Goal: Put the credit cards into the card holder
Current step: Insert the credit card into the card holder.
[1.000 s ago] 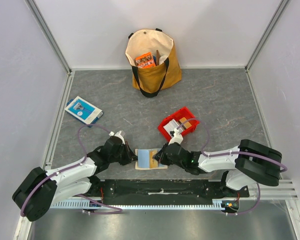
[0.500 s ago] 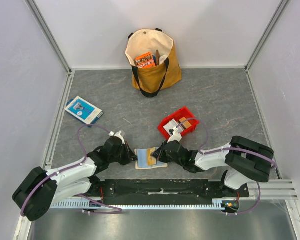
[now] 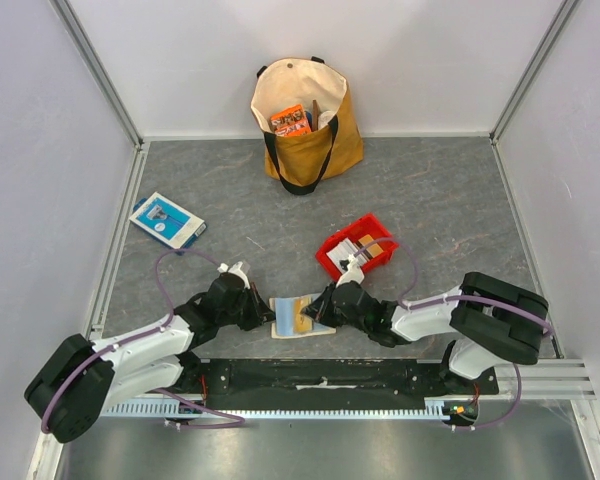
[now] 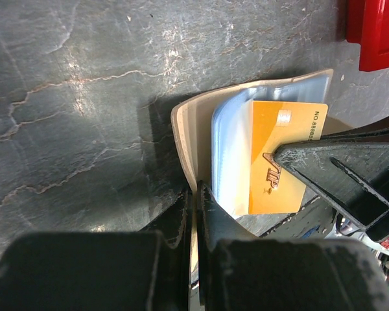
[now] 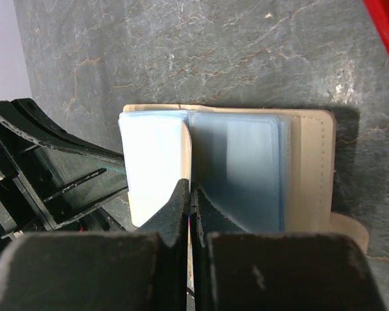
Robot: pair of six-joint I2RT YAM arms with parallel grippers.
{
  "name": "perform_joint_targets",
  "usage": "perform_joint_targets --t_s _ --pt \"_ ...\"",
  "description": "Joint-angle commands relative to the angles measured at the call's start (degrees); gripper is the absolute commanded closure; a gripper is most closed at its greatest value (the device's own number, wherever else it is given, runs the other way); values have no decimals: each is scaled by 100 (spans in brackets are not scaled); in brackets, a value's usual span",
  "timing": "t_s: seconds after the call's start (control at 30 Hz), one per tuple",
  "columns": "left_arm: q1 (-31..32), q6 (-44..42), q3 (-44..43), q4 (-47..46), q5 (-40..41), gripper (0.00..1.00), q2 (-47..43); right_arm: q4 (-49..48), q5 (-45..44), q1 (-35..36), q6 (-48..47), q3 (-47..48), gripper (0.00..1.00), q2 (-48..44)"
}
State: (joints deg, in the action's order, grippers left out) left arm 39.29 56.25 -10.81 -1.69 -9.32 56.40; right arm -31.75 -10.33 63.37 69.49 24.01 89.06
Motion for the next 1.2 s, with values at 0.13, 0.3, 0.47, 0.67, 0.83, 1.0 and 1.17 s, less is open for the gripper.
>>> perform_joint_targets --t_s 0.13,0.3,0.47,0.67,0.83,1.0,1.17 --pt "9 115 123 319 344 98 -94 1118 101 96 100 24 100 6" --pt "0 114 123 187 256 98 37 409 513 105 160 113 100 621" --pt "17 123 114 231 282 98 -6 362 655 105 179 280 95 903" --pt "9 106 132 301 326 98 -77 1230 67 105 -120 288 65 193" --pt "9 71 105 292 273 98 -94 2058 -479 105 -445 437 41 -485" --pt "9 18 35 292 256 98 -68 2191 -199 123 -665 824 38 -100" --pt "17 0 0 275 220 98 -15 1997 75 228 -718 1140 41 410"
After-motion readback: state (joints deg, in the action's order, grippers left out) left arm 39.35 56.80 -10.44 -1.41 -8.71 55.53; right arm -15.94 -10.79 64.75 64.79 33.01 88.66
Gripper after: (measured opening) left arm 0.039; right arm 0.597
